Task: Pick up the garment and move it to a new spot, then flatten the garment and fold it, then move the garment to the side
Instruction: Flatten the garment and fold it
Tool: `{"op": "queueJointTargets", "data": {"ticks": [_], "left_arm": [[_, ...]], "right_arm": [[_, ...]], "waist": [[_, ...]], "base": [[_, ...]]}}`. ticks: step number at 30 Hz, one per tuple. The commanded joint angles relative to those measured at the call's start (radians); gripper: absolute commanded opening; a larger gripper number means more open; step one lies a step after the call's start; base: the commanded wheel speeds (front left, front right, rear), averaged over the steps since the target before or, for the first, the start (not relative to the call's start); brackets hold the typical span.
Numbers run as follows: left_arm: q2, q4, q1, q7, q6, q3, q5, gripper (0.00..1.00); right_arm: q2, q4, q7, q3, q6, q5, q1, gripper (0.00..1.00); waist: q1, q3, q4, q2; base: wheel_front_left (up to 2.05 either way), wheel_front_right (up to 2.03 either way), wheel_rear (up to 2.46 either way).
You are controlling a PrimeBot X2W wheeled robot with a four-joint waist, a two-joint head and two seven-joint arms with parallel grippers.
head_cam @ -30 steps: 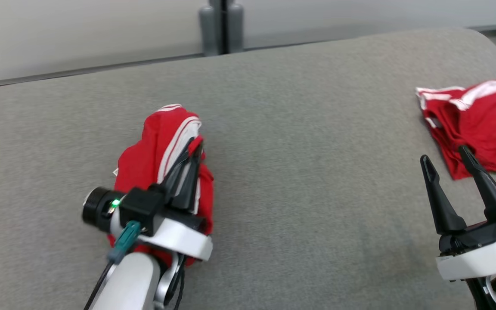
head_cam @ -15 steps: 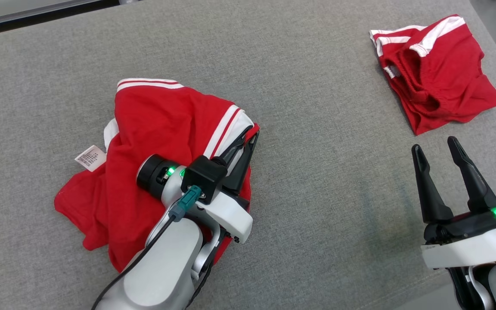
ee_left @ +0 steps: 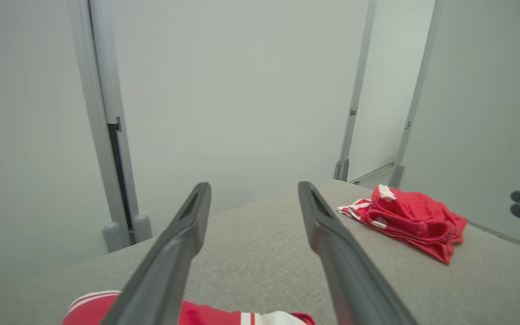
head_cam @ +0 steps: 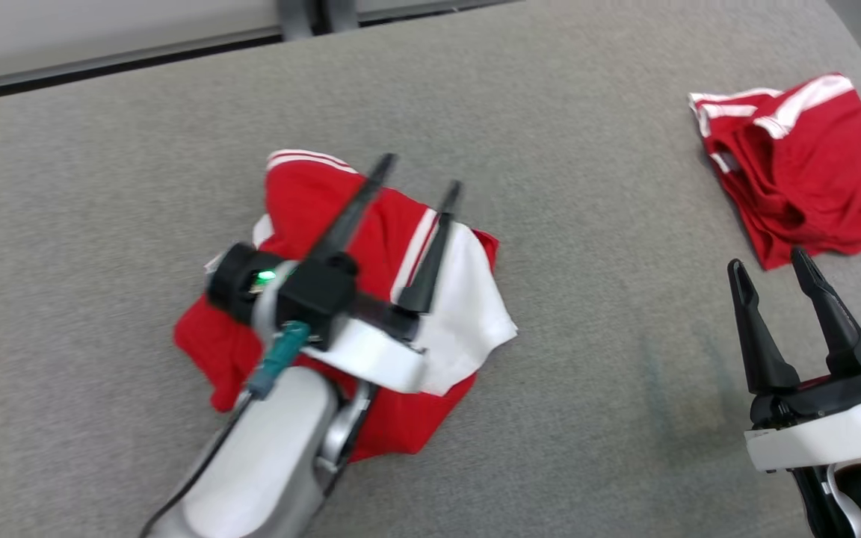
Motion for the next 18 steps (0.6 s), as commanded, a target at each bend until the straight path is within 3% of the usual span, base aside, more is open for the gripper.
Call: {"op": "queueJointTargets", "data": {"ticks": [1,8,18], "left_arm": [[0.015,-0.008,0.023,-0.004,0.009,0.016,0.002,1.00],[0.096,-0.075,0.146,-0.004,0.060,0.185,-0.024,1.00],[0.168,-0.091,0.348,-0.004,0.075,0.370,-0.097,1.00]], "right_arm": [[-0.006,-0.004,0.006,-0.006,0.000,-0.004,0.008,1.00],[-0.007,-0.033,0.043,-0.027,0.000,-0.015,0.050,1.00],[0.006,-0.064,0.092,-0.050,0.000,-0.029,0.114,1.00]], "waist": [[0.0000,-0.036,0.040,-0.0001],[0.0000,-0.092,0.126,-0.0001],[0.0000,-0.165,0.212,-0.0001]], "base": [[0.00,0.00,0.00],[0.00,0.00,0.00],[0.00,0.00,0.00]]}}
